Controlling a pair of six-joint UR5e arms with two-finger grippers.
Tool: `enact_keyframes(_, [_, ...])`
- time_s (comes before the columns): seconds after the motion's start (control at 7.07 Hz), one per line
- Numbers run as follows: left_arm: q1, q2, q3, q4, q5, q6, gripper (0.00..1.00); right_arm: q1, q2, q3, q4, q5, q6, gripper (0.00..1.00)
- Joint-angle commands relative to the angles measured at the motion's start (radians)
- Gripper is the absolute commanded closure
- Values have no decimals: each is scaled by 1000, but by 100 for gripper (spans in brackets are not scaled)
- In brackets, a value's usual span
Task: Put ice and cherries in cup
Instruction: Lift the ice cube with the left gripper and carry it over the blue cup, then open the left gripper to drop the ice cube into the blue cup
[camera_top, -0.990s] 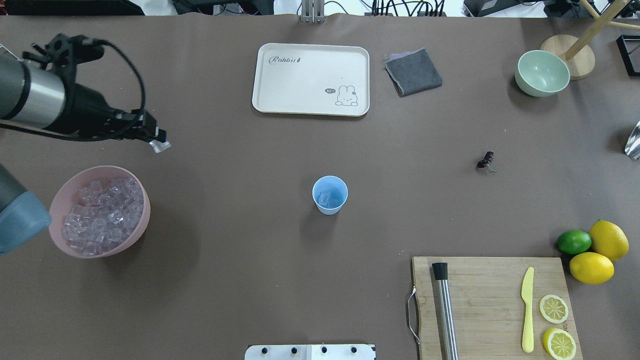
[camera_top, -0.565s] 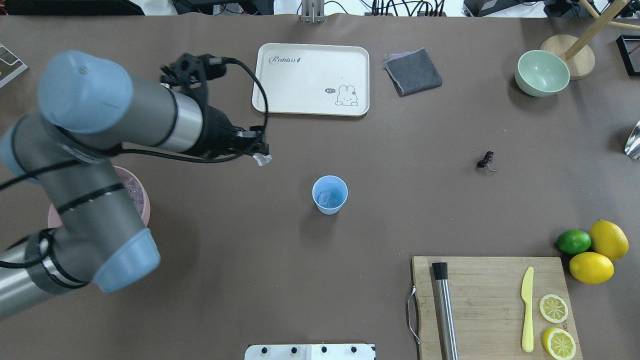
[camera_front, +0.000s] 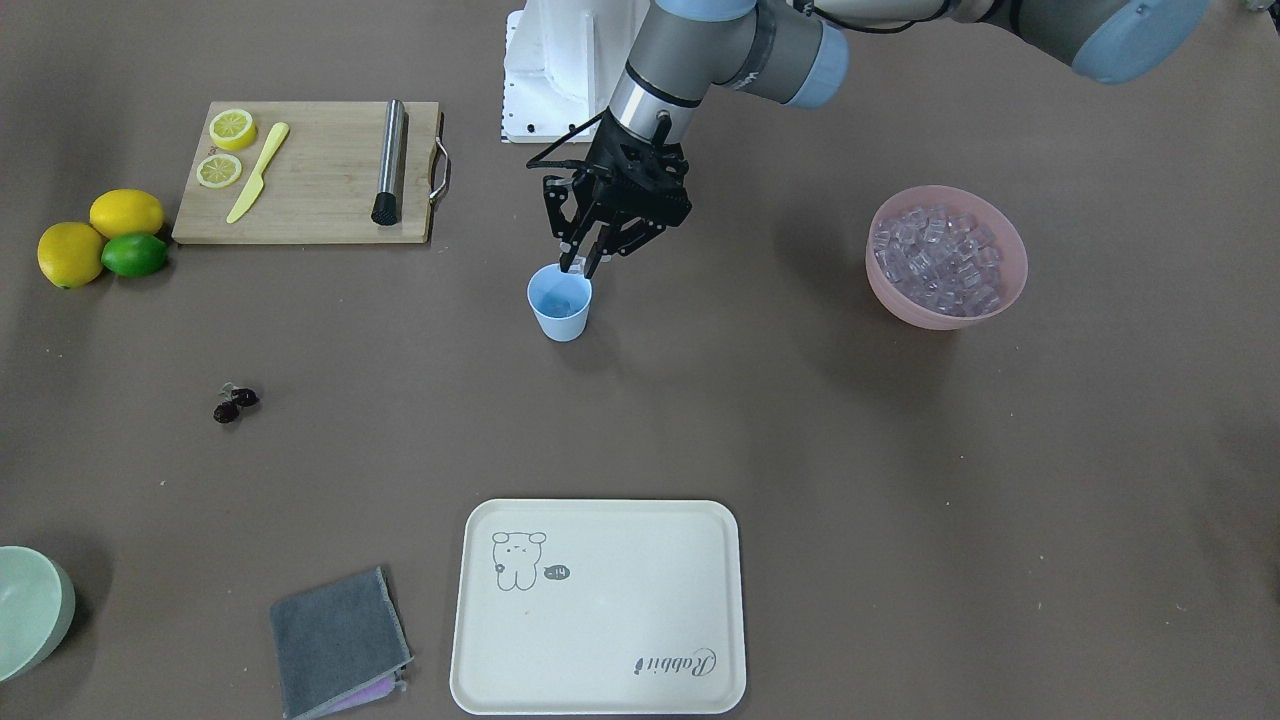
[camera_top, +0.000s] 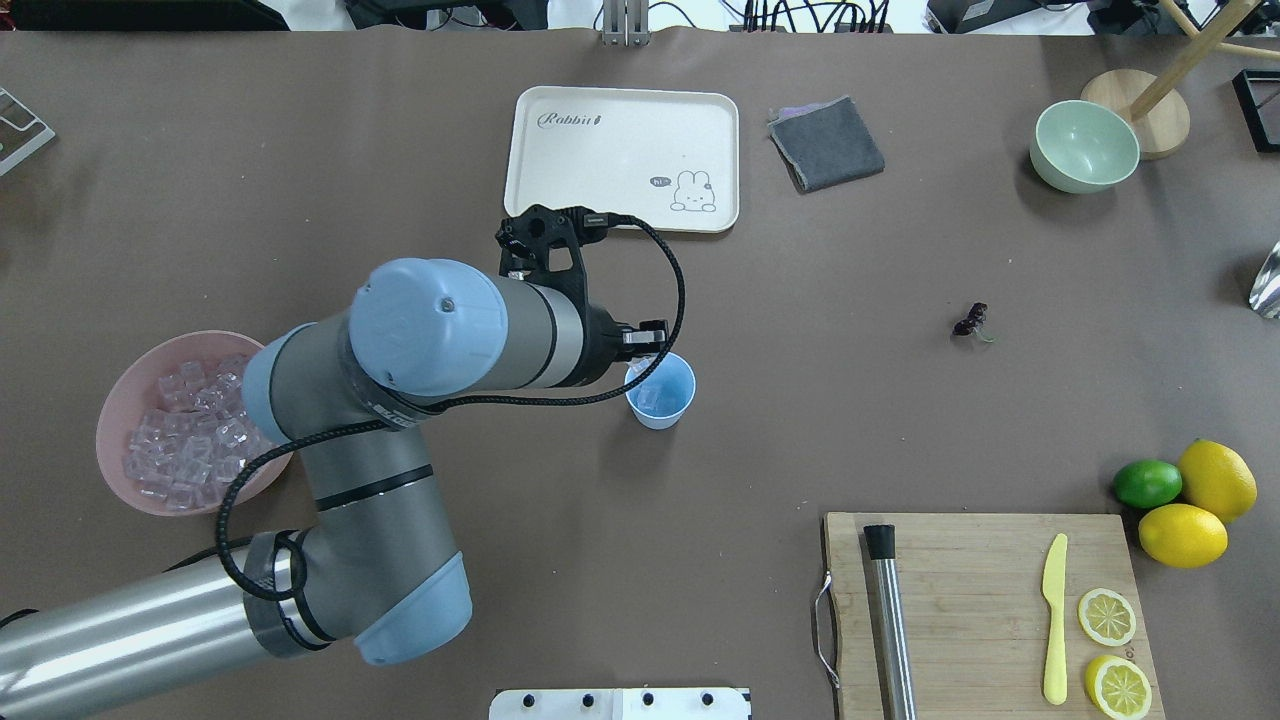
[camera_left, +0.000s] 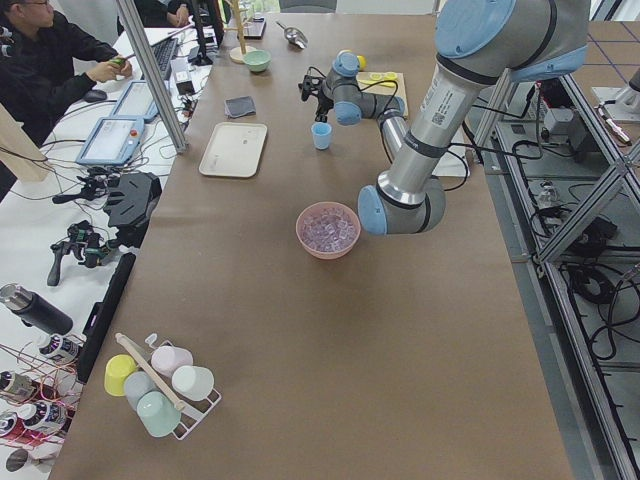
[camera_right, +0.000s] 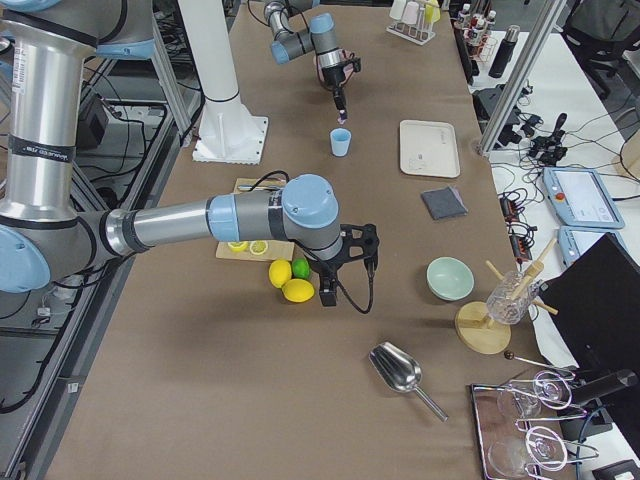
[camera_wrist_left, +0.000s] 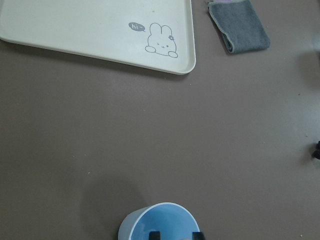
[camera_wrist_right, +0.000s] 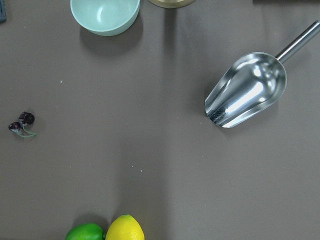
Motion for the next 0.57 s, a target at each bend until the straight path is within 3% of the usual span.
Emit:
enact_keyframes(0.0, [18, -20, 59, -10, 16, -1, 100, 0, 2, 0, 1, -1, 3, 0])
enact_keyframes(0.14, [18, -21, 62, -12, 16, -2, 100, 0, 2, 0, -1, 1, 4, 0])
enact_keyframes(0.42, [27, -32, 72, -6, 22, 1, 3, 0, 2, 0, 1, -2, 4, 0])
